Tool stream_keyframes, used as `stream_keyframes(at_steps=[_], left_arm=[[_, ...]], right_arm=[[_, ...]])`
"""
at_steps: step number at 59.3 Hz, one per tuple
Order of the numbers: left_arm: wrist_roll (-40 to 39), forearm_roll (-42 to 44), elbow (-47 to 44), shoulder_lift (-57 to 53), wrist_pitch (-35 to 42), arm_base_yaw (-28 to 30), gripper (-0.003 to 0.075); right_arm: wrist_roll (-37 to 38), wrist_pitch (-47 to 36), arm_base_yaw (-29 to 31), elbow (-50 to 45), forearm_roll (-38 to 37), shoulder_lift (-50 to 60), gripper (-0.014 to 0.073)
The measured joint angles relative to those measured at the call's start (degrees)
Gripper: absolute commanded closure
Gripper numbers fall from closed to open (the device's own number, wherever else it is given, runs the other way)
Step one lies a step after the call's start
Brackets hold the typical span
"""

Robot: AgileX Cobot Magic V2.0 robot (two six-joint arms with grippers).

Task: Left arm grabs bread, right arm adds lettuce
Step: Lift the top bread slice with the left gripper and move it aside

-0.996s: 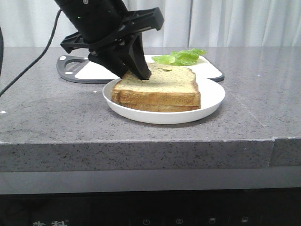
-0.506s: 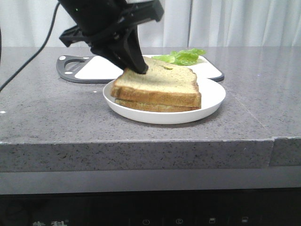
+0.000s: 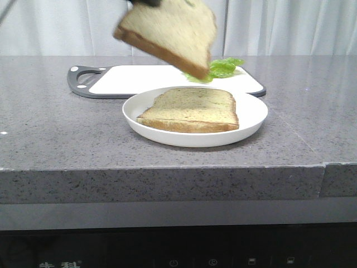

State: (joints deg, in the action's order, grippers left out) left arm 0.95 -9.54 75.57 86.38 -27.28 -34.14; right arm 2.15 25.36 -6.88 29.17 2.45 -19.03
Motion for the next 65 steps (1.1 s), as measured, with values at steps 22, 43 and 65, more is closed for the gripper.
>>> stream_keyframes(at_steps=[22, 43, 65], left_arm=[[-28.8, 41.0, -17.8, -17.6, 5.6, 0.0, 0.0741], [-37.5, 48.3, -35.5, -38.5, 9.4, 0.0, 0.0741], [-47.4, 54.9, -44.8, -53.6, 8.5, 0.0, 0.0741]], right_arm=[[0.0, -0.6, 0.0, 0.0, 0.0, -5.2, 0.012], [-0.3, -5.6, 0.0, 7.0, 0.0, -27.0, 0.012], [-7.4, -8.0, -3.8, 30.6, 0.0, -56.8, 0.012]])
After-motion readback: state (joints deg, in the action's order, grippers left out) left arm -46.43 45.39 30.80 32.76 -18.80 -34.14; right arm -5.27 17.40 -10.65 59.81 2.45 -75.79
